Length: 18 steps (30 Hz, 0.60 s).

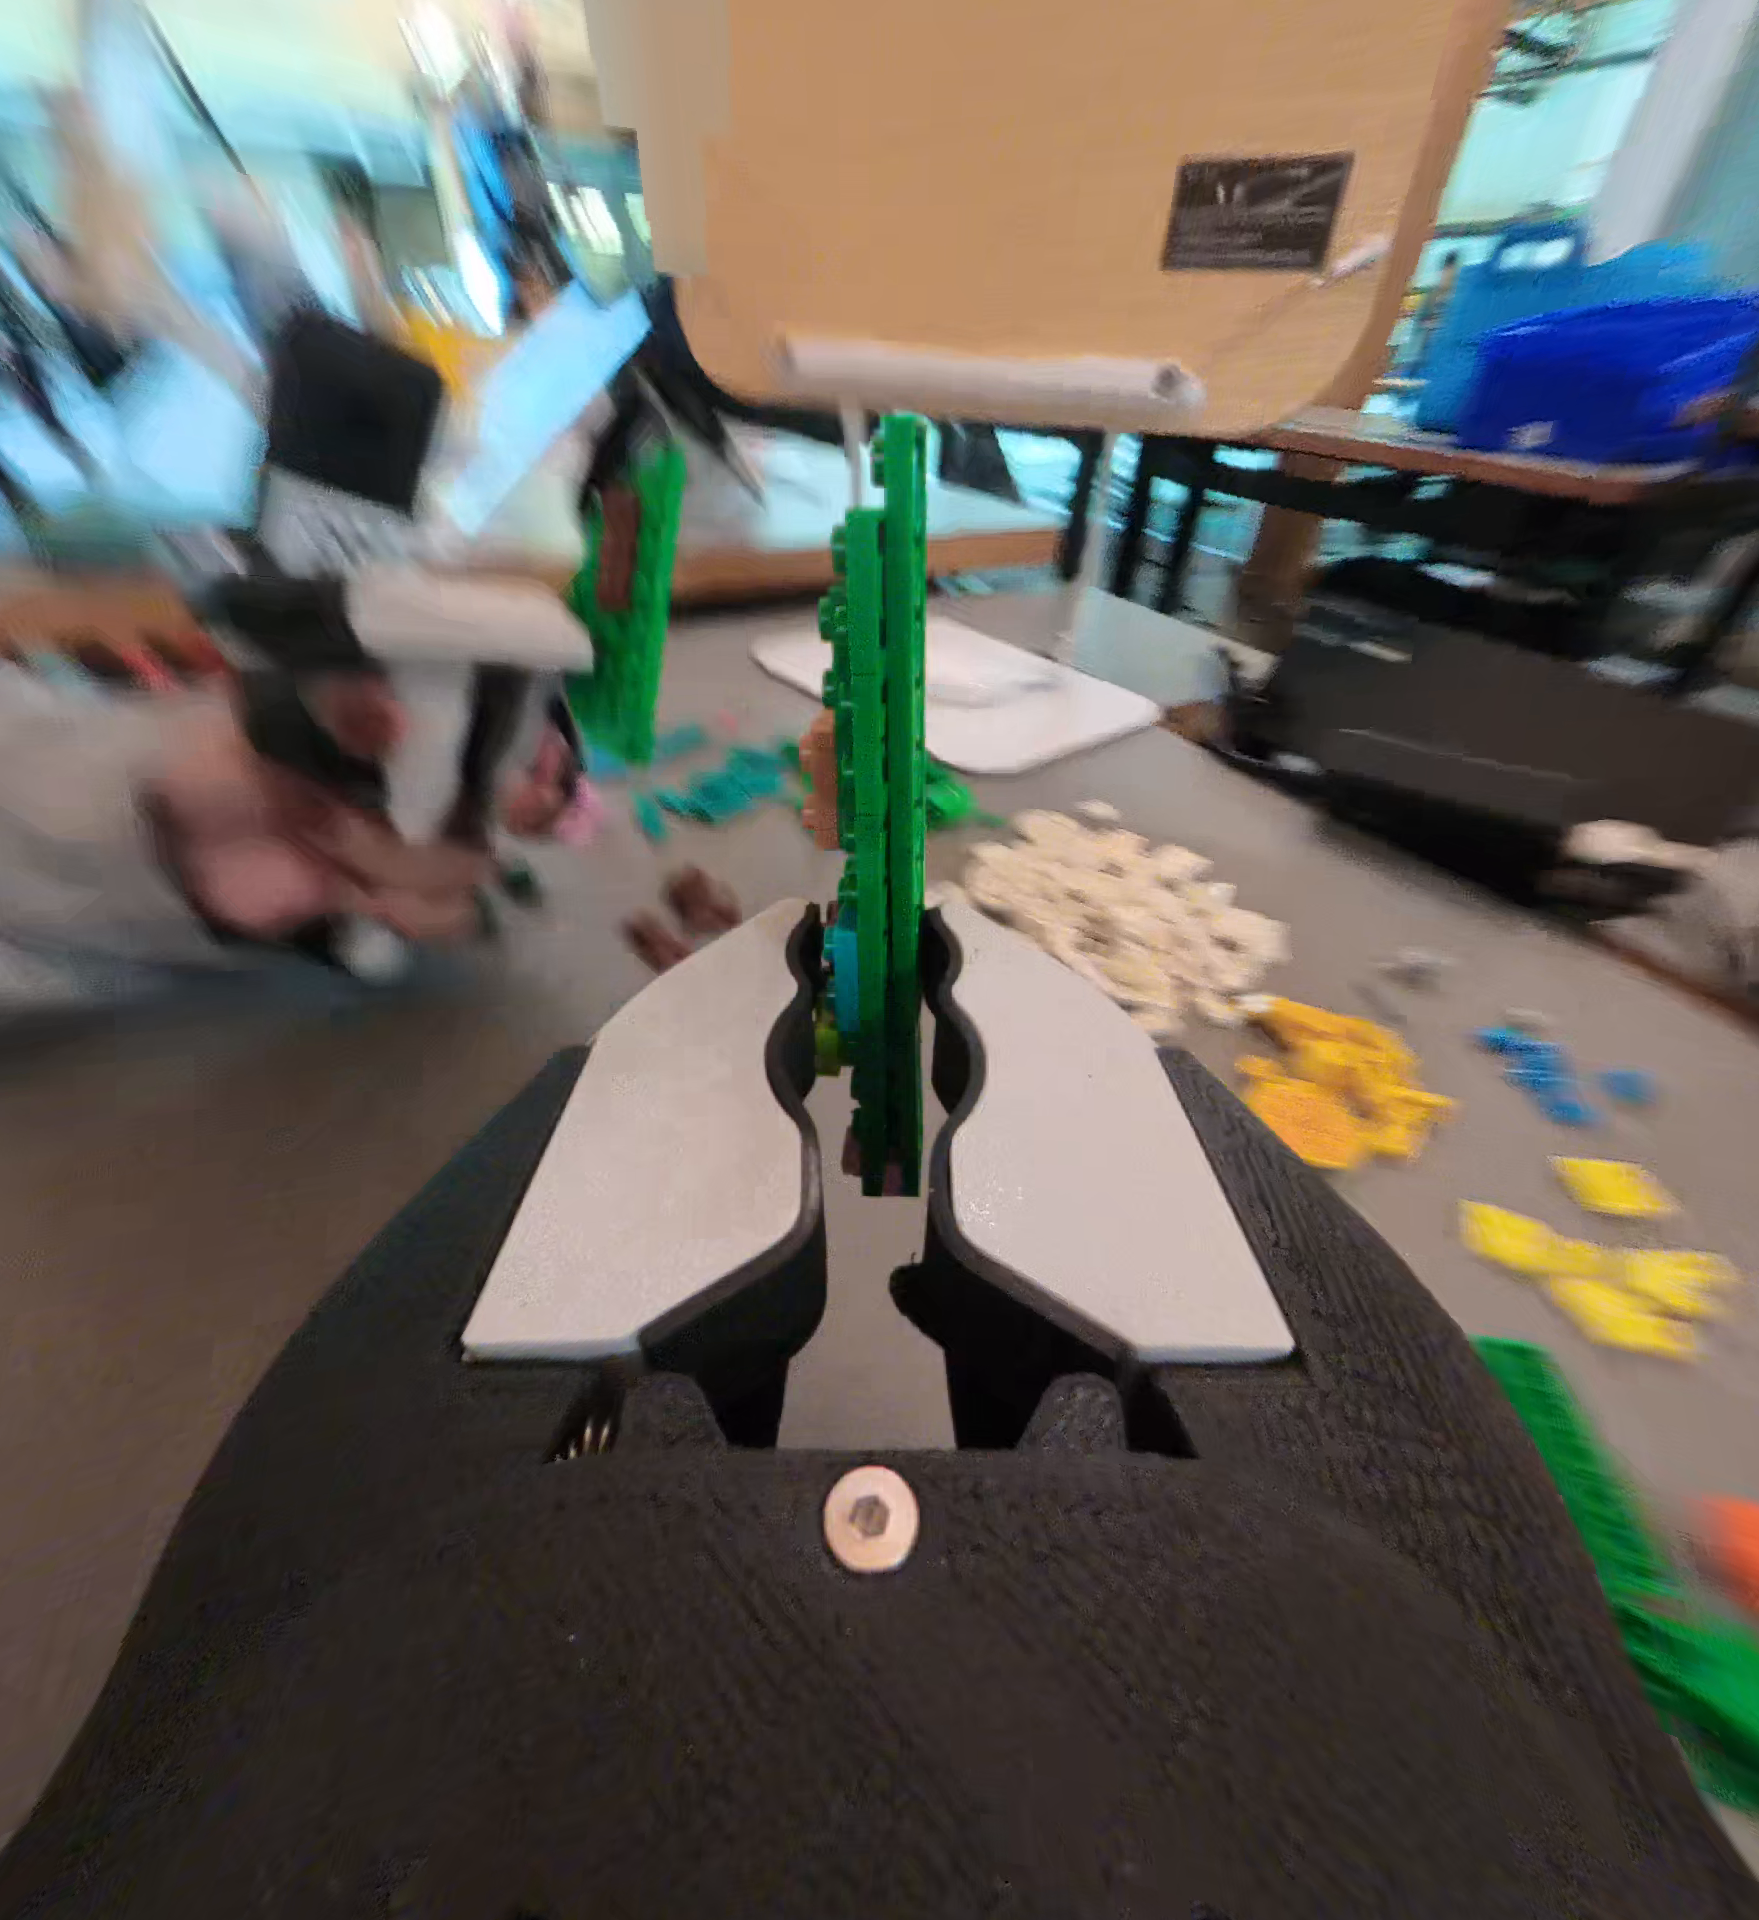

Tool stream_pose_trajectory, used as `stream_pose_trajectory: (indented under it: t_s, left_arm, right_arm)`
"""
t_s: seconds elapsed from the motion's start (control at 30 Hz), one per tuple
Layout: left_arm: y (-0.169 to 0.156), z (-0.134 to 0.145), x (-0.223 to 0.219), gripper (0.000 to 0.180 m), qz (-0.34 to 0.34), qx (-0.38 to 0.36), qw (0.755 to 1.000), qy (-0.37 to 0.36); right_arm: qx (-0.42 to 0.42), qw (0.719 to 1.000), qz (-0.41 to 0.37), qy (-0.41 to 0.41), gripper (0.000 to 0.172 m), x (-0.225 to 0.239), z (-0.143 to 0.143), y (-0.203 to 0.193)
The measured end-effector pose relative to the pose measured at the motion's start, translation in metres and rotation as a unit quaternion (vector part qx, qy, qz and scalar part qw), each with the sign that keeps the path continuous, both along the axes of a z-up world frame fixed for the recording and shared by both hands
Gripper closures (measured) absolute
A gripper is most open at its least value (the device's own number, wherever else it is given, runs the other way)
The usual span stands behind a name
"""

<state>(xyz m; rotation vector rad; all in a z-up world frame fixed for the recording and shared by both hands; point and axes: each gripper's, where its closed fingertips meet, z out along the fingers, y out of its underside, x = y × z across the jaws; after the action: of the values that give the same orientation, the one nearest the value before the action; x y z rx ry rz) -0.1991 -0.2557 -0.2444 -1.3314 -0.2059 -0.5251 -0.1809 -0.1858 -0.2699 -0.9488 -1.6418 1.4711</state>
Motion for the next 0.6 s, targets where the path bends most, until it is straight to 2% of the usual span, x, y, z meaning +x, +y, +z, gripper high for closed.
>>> stream_pose_trajectory:
  t_s: [0.07, 0.1, 0.17, 0.23, 0.27, 0.33, 0.47, 0.53, 0.6]
  left_arm:
    - [-0.002, 0.0, -0.01, 0.175, 0.026, 0.0, 1.0, -0.007]
    - [-0.004, 0.001, -0.013, 0.175, 0.032, 0.002, 0.999, -0.014]
    - [-0.005, 0.0, -0.018, 0.175, 0.039, 0.003, 0.999, -0.027]
    - [-0.004, -0.002, -0.02, 0.175, 0.038, 0.0, 0.999, -0.037]
    - [-0.004, -0.003, -0.02, 0.175, 0.037, -0.002, 0.999, -0.041]
    - [-0.002, -0.006, -0.018, 0.175, 0.03, -0.006, 0.999, -0.043]
    - [0.001, -0.01, -0.01, 0.175, 0.014, -0.017, 1.0, -0.022]
    - [0.004, -0.014, -0.007, 0.175, 0.011, -0.025, 1.0, -0.01]
    - [0.005, -0.015, -0.005, 0.175, 0.014, -0.029, 0.999, 0.003]
  right_arm:
    - [0.186, 0.982, -0.036, 0.012, 0.155, -0.001, -0.019, 0.006]
    - [0.286, 0.957, -0.045, 0.02, 0.155, -0.001, -0.029, 0.007]
    - [0.466, 0.883, -0.051, 0.029, 0.154, 0.0, -0.05, 0.008]
    - [0.574, 0.818, -0.037, 0.029, 0.154, 0.002, -0.067, 0.004]
    - [0.598, 0.801, -0.027, 0.034, 0.154, 0.003, -0.072, -0.001]
    - [0.601, 0.798, 0.0, 0.029, 0.146, 0.006, -0.079, -0.012]
    - [0.571, 0.821, 0.011, 0.002, 0.127, 0.01, -0.078, -0.014]
    - [0.523, 0.851, 0.038, -0.015, 0.123, 0.017, -0.074, -0.021]
    - [0.436, 0.896, 0.079, -0.026, 0.123, 0.027, -0.064, -0.036]
